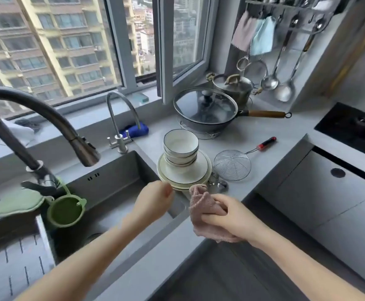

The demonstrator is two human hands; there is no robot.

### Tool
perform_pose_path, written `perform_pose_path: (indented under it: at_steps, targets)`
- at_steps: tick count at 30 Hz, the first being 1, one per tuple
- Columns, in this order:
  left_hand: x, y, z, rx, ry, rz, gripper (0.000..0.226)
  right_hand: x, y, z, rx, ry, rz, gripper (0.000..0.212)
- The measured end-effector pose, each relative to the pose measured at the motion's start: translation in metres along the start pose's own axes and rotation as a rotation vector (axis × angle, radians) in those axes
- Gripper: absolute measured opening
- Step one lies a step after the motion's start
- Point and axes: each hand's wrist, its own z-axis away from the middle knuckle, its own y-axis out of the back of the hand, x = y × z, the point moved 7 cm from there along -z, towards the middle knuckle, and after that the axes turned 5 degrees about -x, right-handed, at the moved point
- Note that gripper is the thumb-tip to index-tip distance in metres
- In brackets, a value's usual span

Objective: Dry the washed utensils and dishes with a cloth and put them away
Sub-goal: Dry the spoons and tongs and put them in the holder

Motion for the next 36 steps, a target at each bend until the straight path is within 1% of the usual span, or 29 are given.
perform_pose_path:
  at_steps: [3, 5, 7, 9, 11, 14, 15, 16, 17, 18, 19, 20, 21, 22, 23, 24, 25, 26, 27, 29, 31, 34, 36]
  targets:
    - [0.019, -0.076, -0.027, -0.11, 0.047, -0.043, 0.022, 0.048, 0.048, 0.001, 0.081, -0.101, -0.041, 0.024]
    - [0.03, -0.116, -0.045, -0.148, 0.09, -0.07, 0.027, 0.074, 0.074, -0.002, 0.127, -0.157, -0.117, 0.022]
    - [0.039, -0.145, -0.059, -0.169, 0.167, -0.077, 0.032, 0.093, 0.093, -0.008, 0.159, -0.189, -0.139, 0.019]
    - [0.049, -0.165, -0.072, -0.175, 0.223, -0.089, 0.037, 0.106, 0.107, -0.016, 0.186, -0.205, -0.149, 0.017]
    - [0.058, -0.176, -0.083, -0.172, 0.241, -0.127, 0.041, 0.115, 0.116, -0.023, 0.213, -0.201, -0.167, 0.018]
    - [0.065, -0.186, -0.099, -0.165, 0.293, -0.15, 0.03, 0.126, 0.125, -0.033, 0.224, -0.21, -0.18, 0.021]
    - [0.062, -0.192, -0.103, -0.175, 0.319, -0.173, 0.032, 0.129, 0.126, -0.036, 0.215, -0.215, -0.18, 0.021]
    - [0.053, -0.207, -0.11, -0.208, 0.381, -0.125, 0.036, 0.132, 0.127, -0.04, 0.202, -0.218, -0.175, 0.022]
    - [0.049, -0.219, -0.119, -0.204, 0.368, -0.07, 0.034, 0.134, 0.128, -0.043, 0.191, -0.219, -0.168, 0.022]
    - [0.047, -0.228, -0.124, -0.186, 0.359, -0.037, 0.025, 0.137, 0.129, -0.047, 0.183, -0.22, -0.16, 0.021]
    - [0.045, -0.231, -0.124, -0.164, 0.37, -0.049, 0.011, 0.139, 0.13, -0.049, 0.178, -0.223, -0.154, 0.022]
    - [0.049, -0.228, -0.121, -0.153, 0.354, -0.041, 0.01, 0.141, 0.13, -0.051, 0.174, -0.229, -0.152, 0.022]
    - [0.052, -0.228, -0.121, -0.147, 0.323, -0.035, 0.021, 0.143, 0.13, -0.053, 0.169, -0.236, -0.154, 0.022]
    - [0.053, -0.226, -0.122, -0.146, 0.296, -0.034, 0.024, 0.145, 0.129, -0.055, 0.159, -0.242, -0.157, 0.022]
    - [0.049, -0.229, -0.124, -0.15, 0.299, -0.021, 0.019, 0.145, 0.128, -0.056, 0.149, -0.246, -0.157, 0.022]
    - [0.049, -0.226, -0.123, -0.168, 0.303, -0.04, 0.007, 0.146, 0.127, -0.057, 0.14, -0.248, -0.151, 0.023]
    - [0.053, -0.218, -0.116, -0.226, 0.31, -0.069, 0.013, 0.146, 0.127, -0.059, 0.13, -0.249, -0.144, 0.023]
    - [0.059, -0.208, -0.104, -0.326, 0.33, -0.11, 0.025, 0.147, 0.127, -0.06, 0.126, -0.25, -0.14, 0.024]
    - [0.061, -0.195, -0.098, -0.29, 0.335, -0.157, 0.031, 0.148, 0.127, -0.06, 0.125, -0.252, -0.144, 0.024]
    - [0.06, -0.19, -0.09, -0.265, 0.314, -0.121, 0.023, 0.148, 0.126, -0.061, 0.125, -0.246, -0.167, 0.024]
    - [0.055, -0.185, -0.081, -0.225, 0.295, -0.02, 0.018, 0.145, 0.126, -0.06, 0.125, -0.233, -0.22, 0.022]
    - [0.047, -0.16, -0.062, -0.076, 0.239, 0.028, 0.014, 0.136, 0.121, -0.059, 0.113, -0.245, -0.382, 0.019]
    - [0.041, -0.14, -0.049, -0.008, 0.207, 0.02, 0.013, 0.127, 0.111, -0.059, 0.038, -0.265, -0.516, 0.027]
